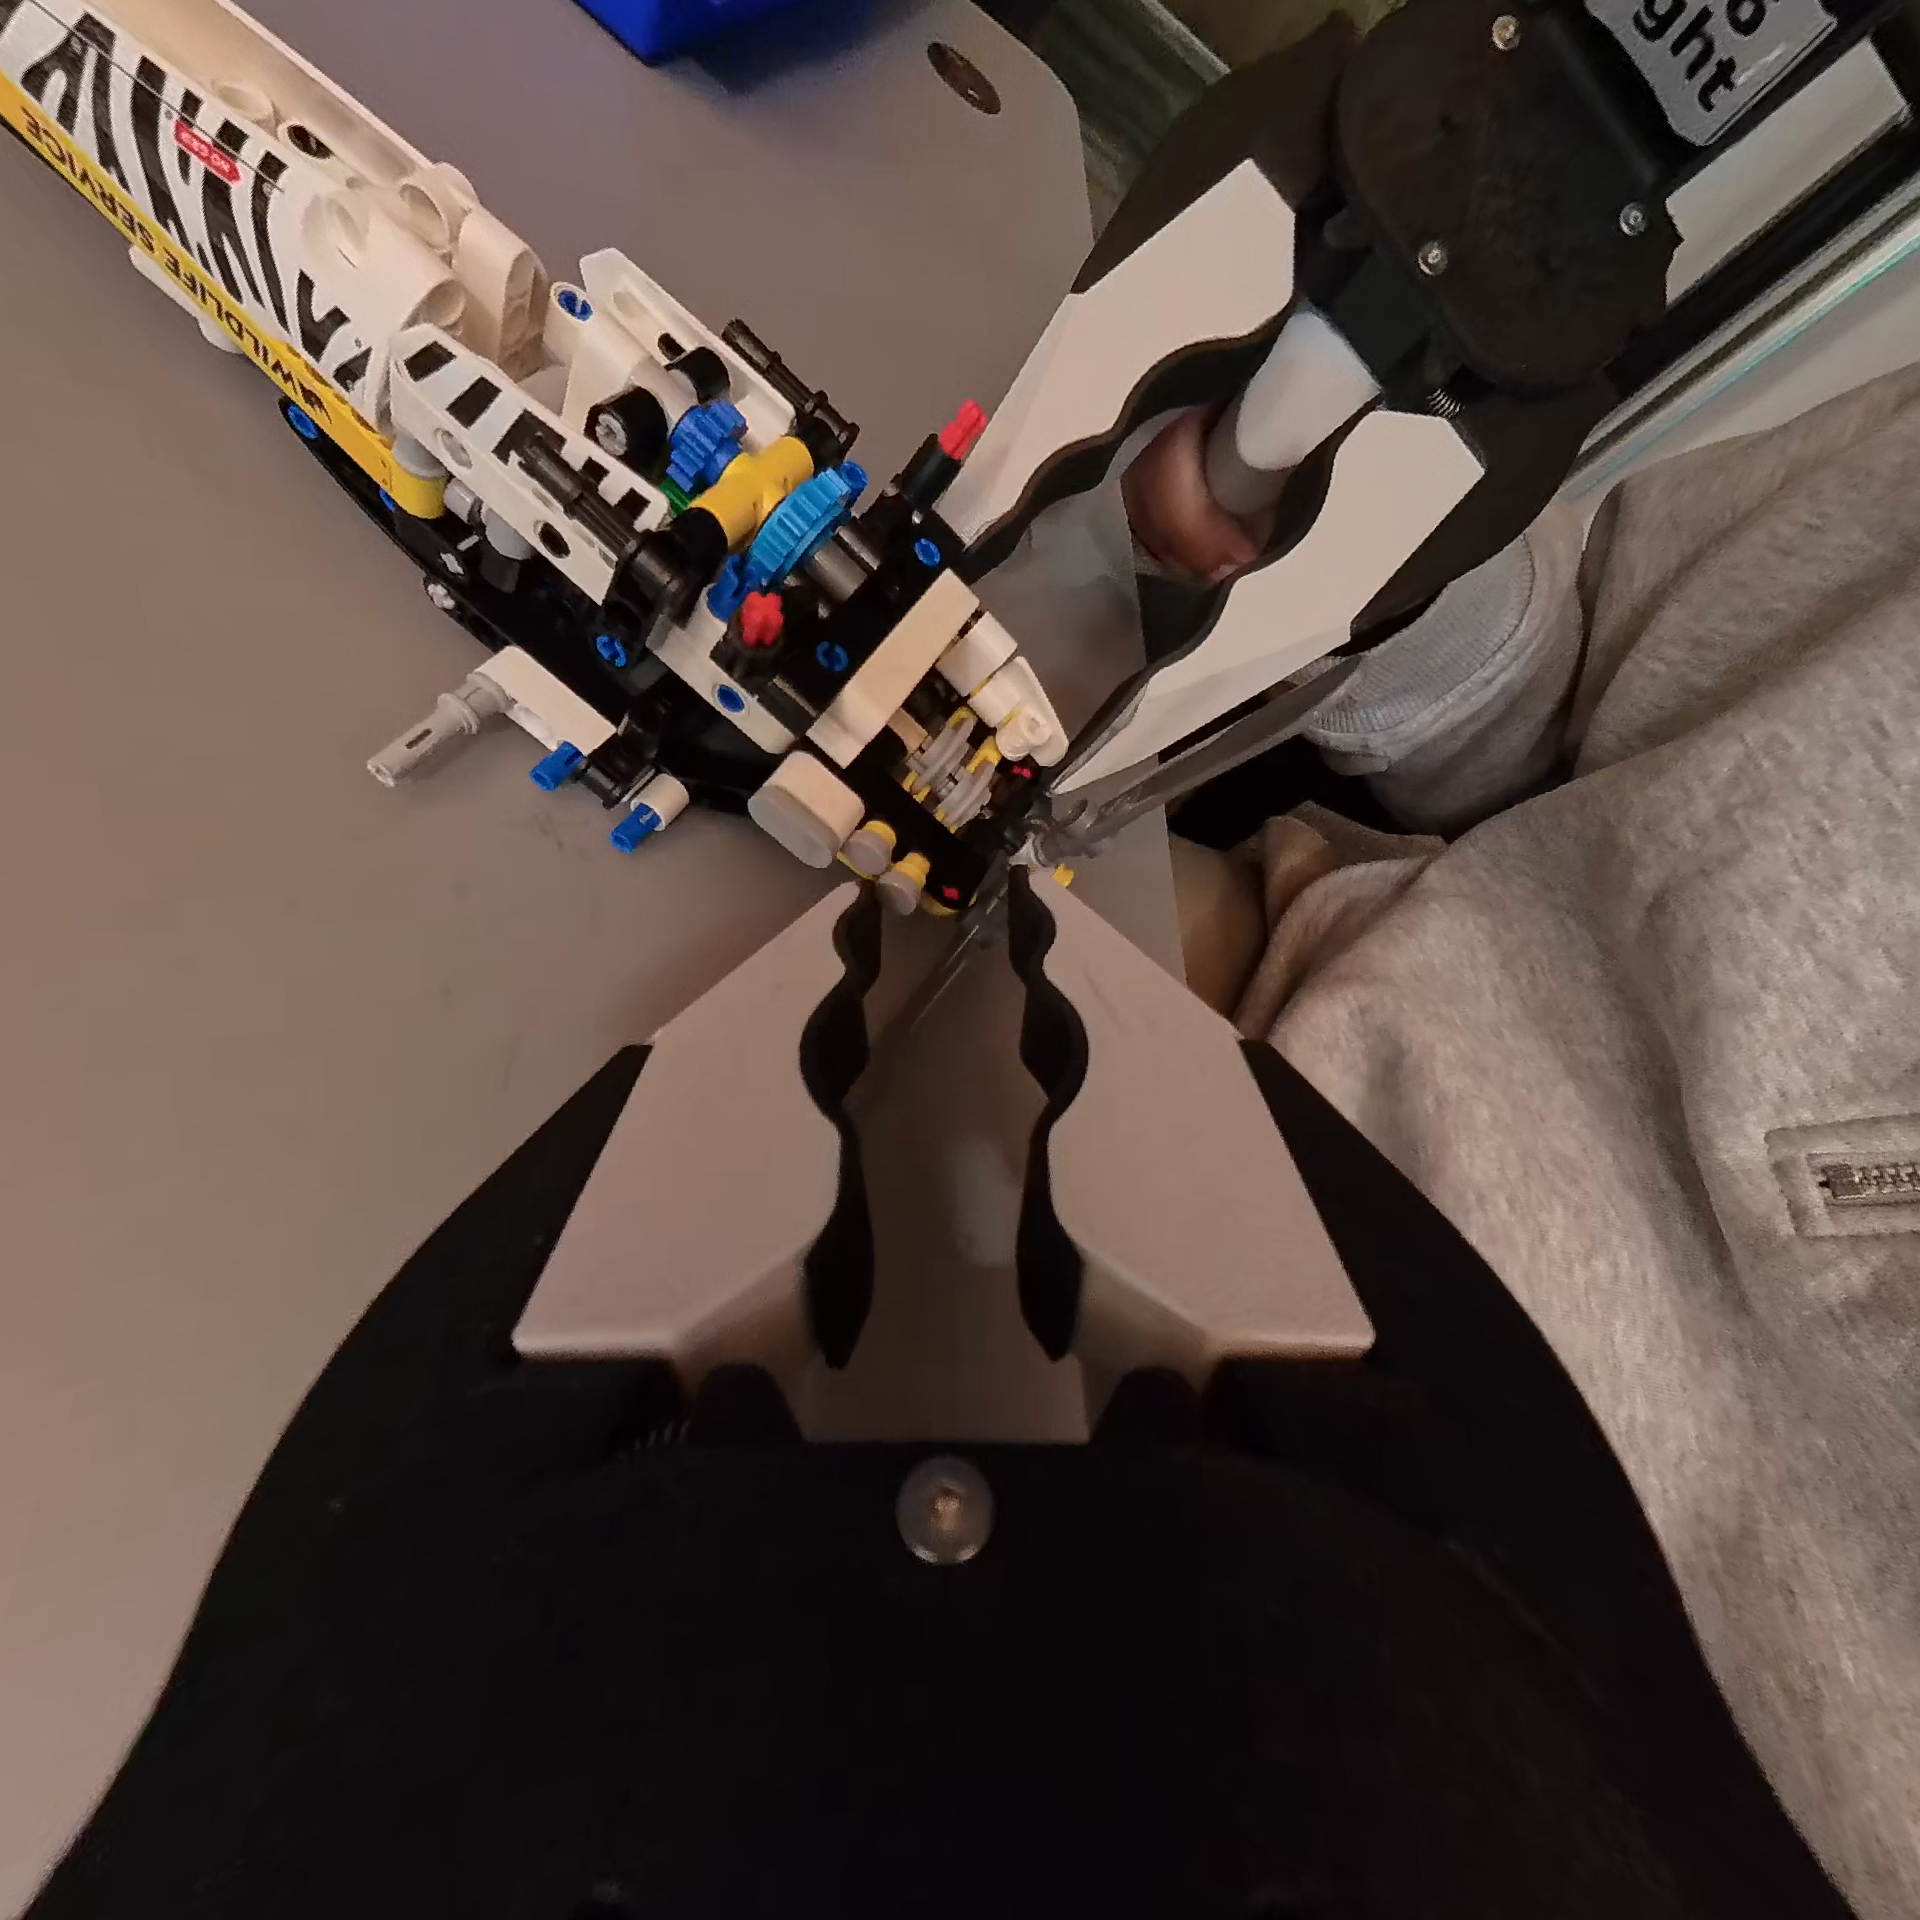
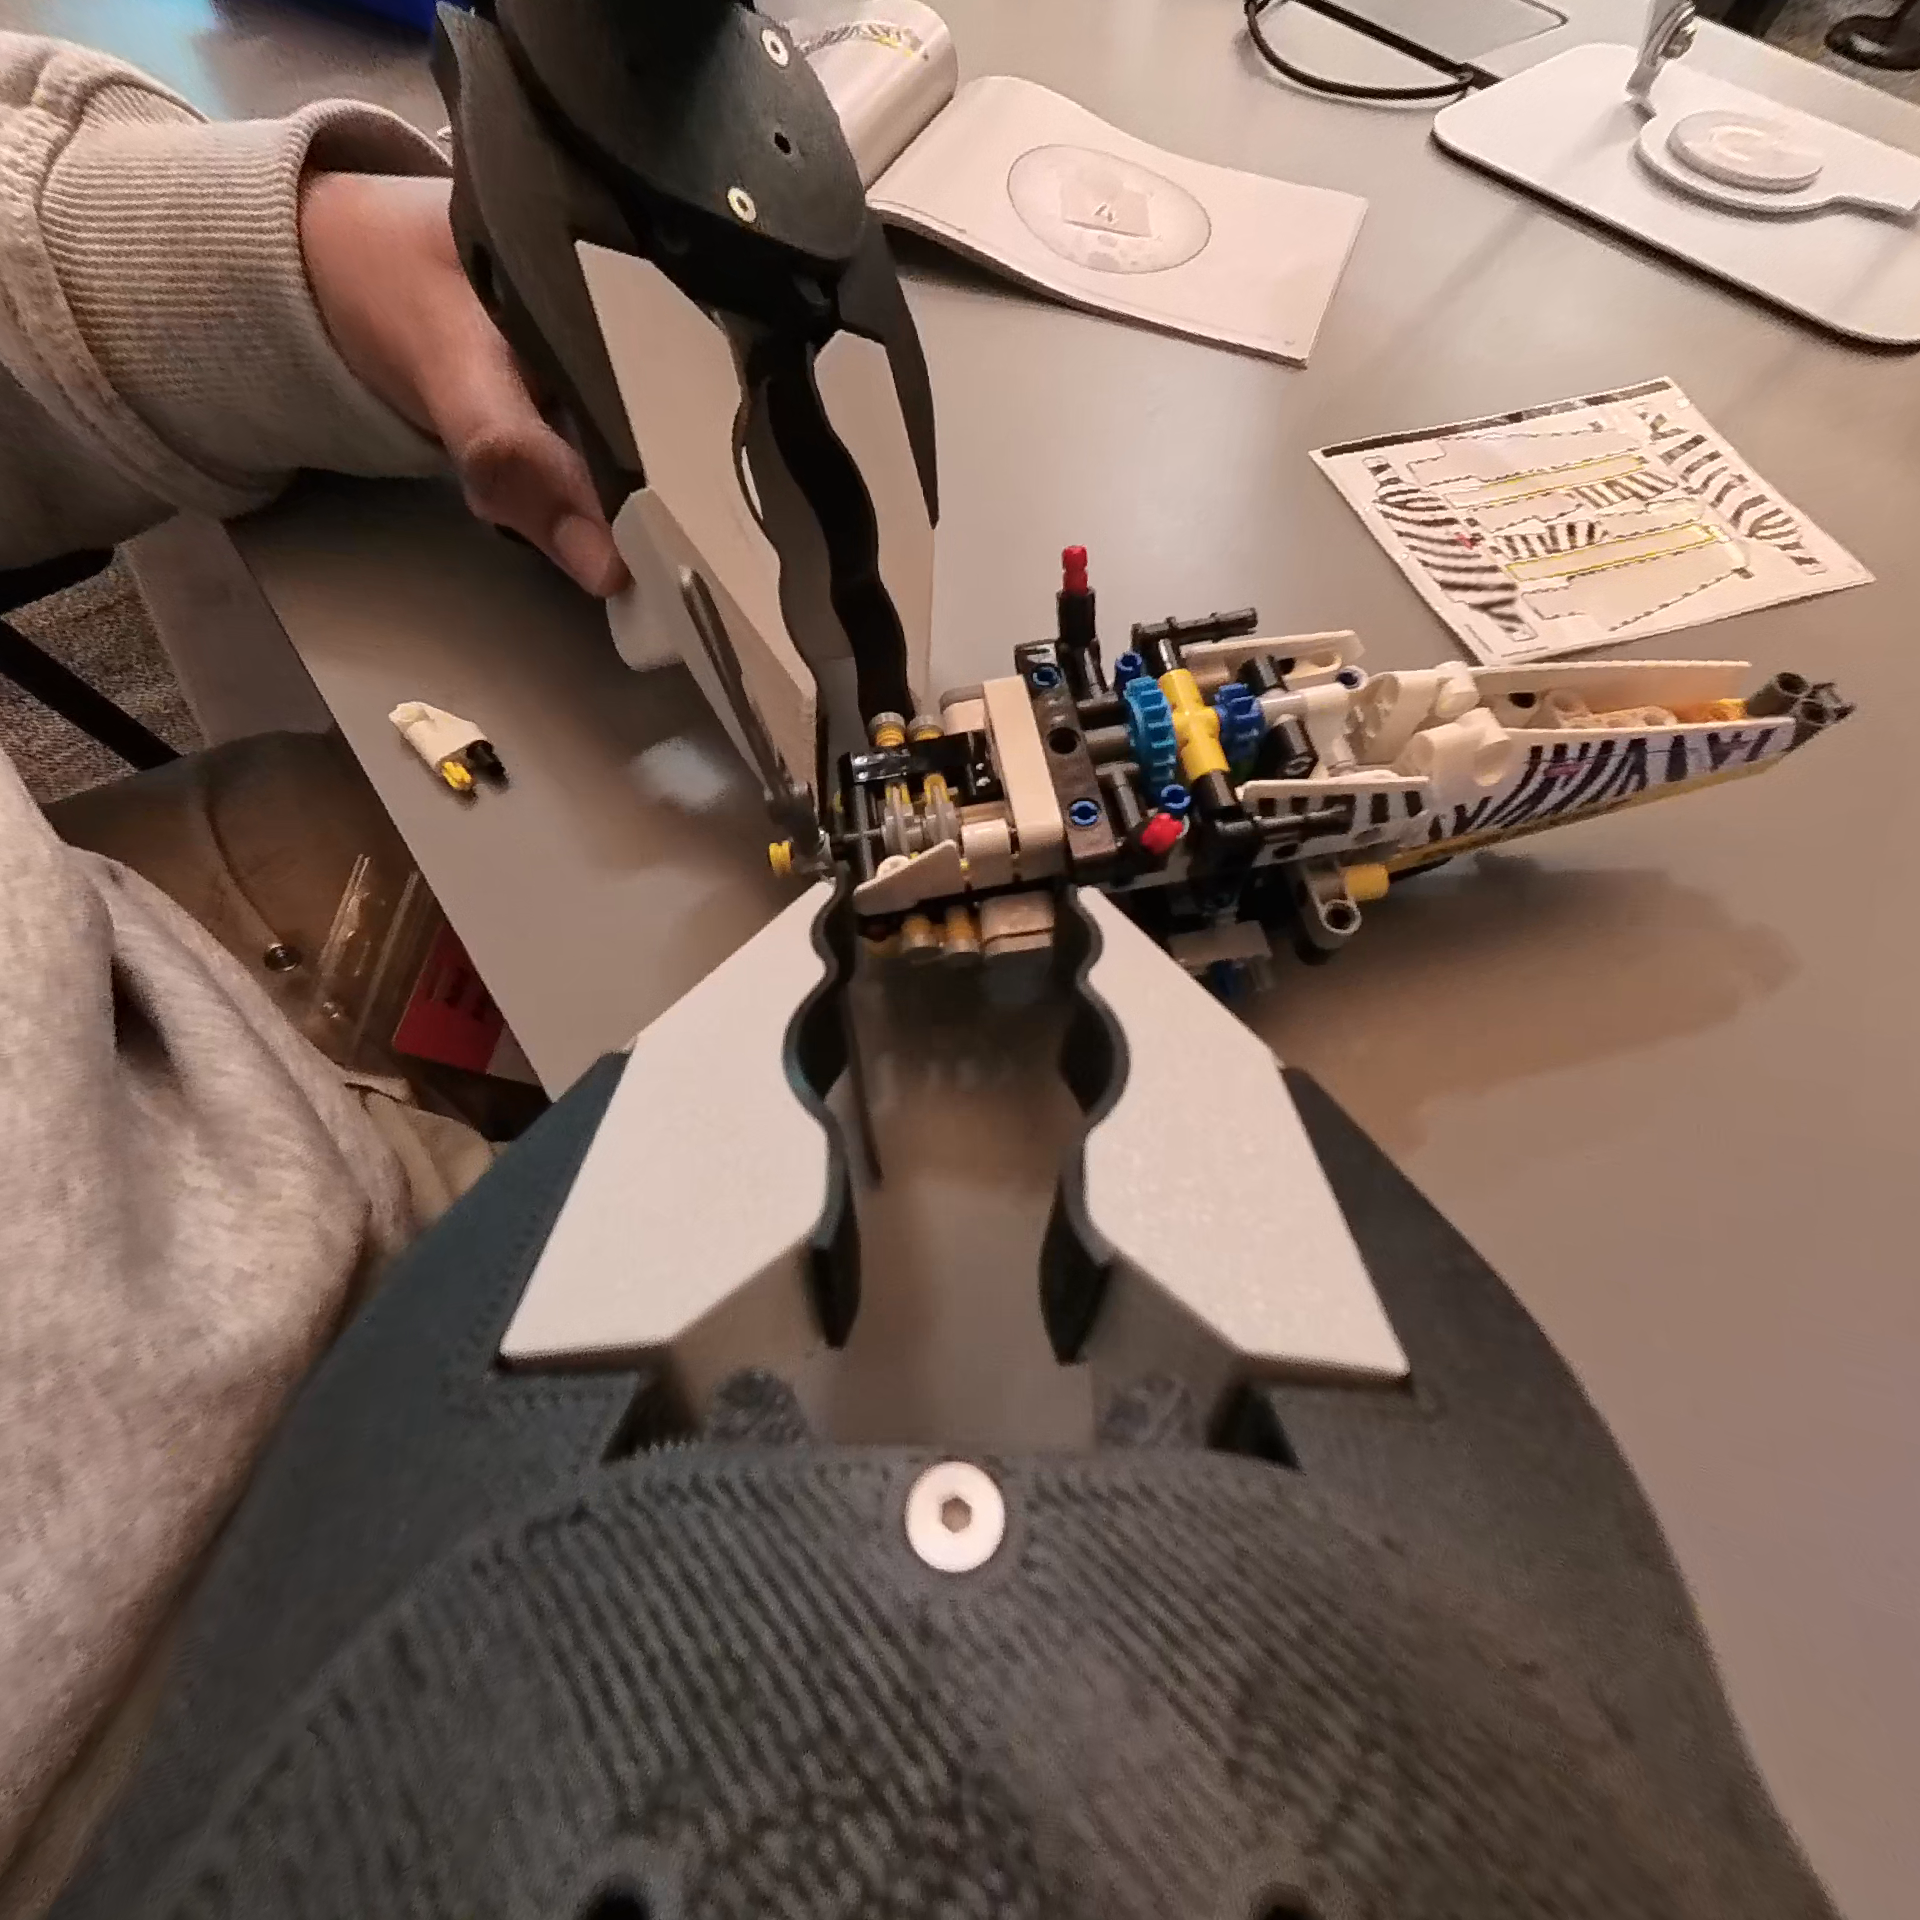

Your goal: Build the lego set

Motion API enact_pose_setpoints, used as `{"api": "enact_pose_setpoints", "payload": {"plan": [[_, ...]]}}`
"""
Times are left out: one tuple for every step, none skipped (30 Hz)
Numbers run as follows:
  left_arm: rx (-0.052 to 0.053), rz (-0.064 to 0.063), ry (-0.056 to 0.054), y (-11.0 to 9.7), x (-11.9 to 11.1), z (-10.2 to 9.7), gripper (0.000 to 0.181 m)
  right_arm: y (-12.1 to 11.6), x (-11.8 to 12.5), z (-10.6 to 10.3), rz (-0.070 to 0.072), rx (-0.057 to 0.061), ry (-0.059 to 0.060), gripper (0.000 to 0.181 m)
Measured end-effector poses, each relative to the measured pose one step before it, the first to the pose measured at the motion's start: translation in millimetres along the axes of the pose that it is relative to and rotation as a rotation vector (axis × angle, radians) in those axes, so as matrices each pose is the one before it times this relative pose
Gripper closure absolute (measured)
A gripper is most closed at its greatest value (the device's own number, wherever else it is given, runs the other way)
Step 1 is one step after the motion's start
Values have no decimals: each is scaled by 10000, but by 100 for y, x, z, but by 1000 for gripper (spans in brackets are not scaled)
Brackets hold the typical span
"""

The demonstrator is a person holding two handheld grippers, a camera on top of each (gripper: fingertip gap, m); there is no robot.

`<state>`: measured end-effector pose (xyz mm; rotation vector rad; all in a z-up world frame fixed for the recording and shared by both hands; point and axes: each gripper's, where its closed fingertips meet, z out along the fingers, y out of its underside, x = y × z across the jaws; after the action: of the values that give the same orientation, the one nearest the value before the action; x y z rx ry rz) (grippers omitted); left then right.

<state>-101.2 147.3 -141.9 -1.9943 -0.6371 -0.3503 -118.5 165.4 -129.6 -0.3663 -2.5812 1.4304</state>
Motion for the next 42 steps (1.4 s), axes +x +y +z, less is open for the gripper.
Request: {"api": "enact_pose_setpoints", "payload": {"plan": [[-1,-31,36,-1,0,11,159,-32,7,4,-35,5,28,144],[0,-7,13,2,-14,1,159,10,5,11,-39,4,36,144],[-5,9,-6,10,8,14,159,10,-20,10,-18,-8,18,144],[7,-6,-3,1,-7,1,159,-1,8,-2,-3,1,11,144],[9,-29,10,-13,-15,-1,159,-9,10,17,0,10,17,144],[5,-10,11,-14,-10,0,159,-10,-11,1,9,-3,-2,144],[9,-5,-1,-22,-4,-7,159,-10,8,4,-11,6,23,144],[-3,1,-3,-1,-12,-2,159,7,-3,8,-11,-3,24,144],[10,-3,-1,-14,0,-15,159,-28,-4,7,-33,20,40,144],[5,-6,-9,-7,-8,3,159,-19,-7,13,0,29,59,144],[-7,-3,-7,28,-21,-4,159,42,-12,8,-51,-8,49,144],[2,6,-5,-4,1,-4,159,33,-4,-23,15,-42,-15,144],[10,17,-17,-45,-2,6,159,-16,32,-17,49,-25,-38,144],[-19,37,-33,-1,-40,-2,158,-19,27,9,112,0,-56,144],[-32,25,1,19,-21,-10,158,-7,-4,-22,160,19,-112,144],[6,-34,48,-52,36,14,157,-142,9,-71,69,145,-54,144],[-2,-54,6,-13,-77,-2,157,-95,34,-4,-43,191,39,143],[-7,-57,21,17,-71,-58,156,7,-7,27,-36,137,25,143],[19,-96,75,8,-15,-92,155,19,-38,-15,15,91,-13,143],[19,-115,114,23,41,-49,155,-28,-35,-61,4,82,-26,143],[-14,-119,77,88,-36,-10,153,-2,-1,-40,-3,45,15,143],[-25,-87,22,118,-85,-28,151,49,15,-4,-34,-4,42,142],[-5,-57,0,59,-77,-47,150,29,39,-12,-74,-15,73,142],[20,-28,-9,10,-47,-65,149,44,72,-10,-82,-43,91,142],[32,0,-14,-8,-35,-93,148,49,115,-20,-59,-54,104,141],[48,-7,12,-26,-10,-109,147,29,106,-33,-28,-46,72,141],[66,-26,17,-50,-17,-110,147,10,78,-46,26,-16,31,140],[93,-28,23,-106,-6,-109,145,11,31,-47,83,0,-17,138],[118,-29,6,-137,-34,-110,144,22,-20,-45,122,21,-55,136],[117,-26,3,-157,-37,-98,142,0,-13,-53,142,67,-54,134],[118,-9,23,-161,-7,-80,142,-20,-15,-66,144,111,-47,131],[149,9,1,-241,-9,-62,140,-12,27,-64,128,109,-26,129],[161,28,-26,-266,-30,-53,139,2,29,-77,98,88,-15,128],[124,30,-14,-210,-5,-24,138,6,47,-92,64,37,9,128],[110,32,-26,-190,-10,7,137,-19,84,-64,17,36,44,128],[119,28,-45,-206,-44,5,136,-61,193,-59,13,52,113,119],[128,34,3,-221,35,38,134,-18,71,-76,8,9,-10,116],[126,48,39,-223,105,60,133,59,71,-70,48,-37,-44,116],[91,58,43,-175,136,91,133,95,75,-43,64,-44,-67,115],[-5,58,37,-31,120,137,133,116,13,-13,65,-50,-120,115],[-91,38,26,96,69,156,132,127,-71,31,65,-96,-178,115],[-110,27,11,122,42,147,131,72,-90,32,12,-87,-190,115]]}}
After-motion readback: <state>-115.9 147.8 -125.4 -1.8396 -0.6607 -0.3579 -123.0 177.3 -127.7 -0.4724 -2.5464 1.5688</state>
